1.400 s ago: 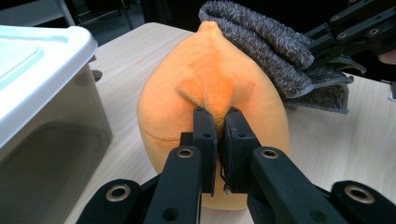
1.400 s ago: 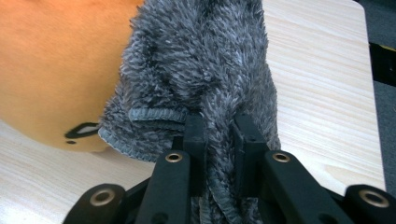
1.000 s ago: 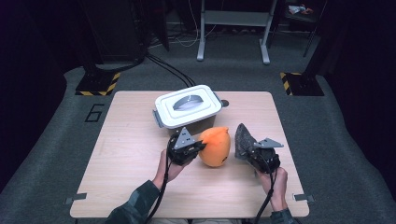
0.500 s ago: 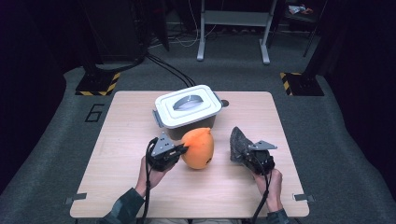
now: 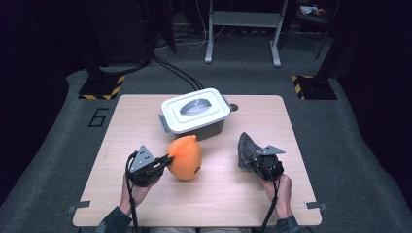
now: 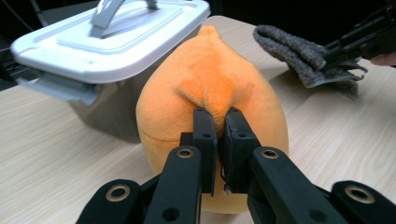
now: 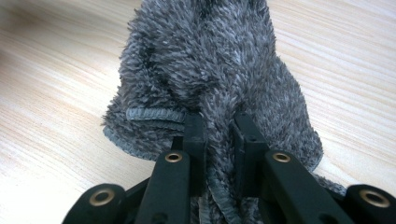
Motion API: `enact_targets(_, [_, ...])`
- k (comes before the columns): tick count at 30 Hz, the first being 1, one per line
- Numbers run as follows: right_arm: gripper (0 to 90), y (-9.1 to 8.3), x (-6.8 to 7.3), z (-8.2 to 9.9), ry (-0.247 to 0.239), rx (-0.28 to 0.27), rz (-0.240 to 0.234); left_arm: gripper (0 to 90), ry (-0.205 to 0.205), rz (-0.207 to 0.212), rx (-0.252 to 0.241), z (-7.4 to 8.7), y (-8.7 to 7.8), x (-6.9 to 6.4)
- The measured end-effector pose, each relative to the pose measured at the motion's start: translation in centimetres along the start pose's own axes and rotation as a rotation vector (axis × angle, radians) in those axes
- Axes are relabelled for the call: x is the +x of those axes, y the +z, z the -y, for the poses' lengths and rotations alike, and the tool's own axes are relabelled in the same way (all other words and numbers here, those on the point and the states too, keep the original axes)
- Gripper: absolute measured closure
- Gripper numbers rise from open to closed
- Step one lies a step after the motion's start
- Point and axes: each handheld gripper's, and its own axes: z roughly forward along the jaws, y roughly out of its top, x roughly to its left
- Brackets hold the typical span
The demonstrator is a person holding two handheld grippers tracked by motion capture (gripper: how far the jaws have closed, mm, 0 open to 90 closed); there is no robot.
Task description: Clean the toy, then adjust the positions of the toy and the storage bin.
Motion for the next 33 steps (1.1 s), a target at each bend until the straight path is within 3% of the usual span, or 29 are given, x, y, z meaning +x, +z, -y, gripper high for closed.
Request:
enact_targets(17, [78.0,0.4,0.4,-0.1,-0.012,0.011,-0.004,85.5,-0.093,-0.124,-0.024,2.7,-4.8,2.9])
enact_targets(24, [78.0,0.5,1.0,-0.3,-0.025,0.015,-0.014,85.5,-0.14,-0.19,0.01,4.0,-5.8,4.5])
enact_targets(33, [78.0,0.8,1.5,-0.4,-0.033,0.016,-0.02,85.3,-0.217,-0.31,0.065,5.6,-6.0,7.1])
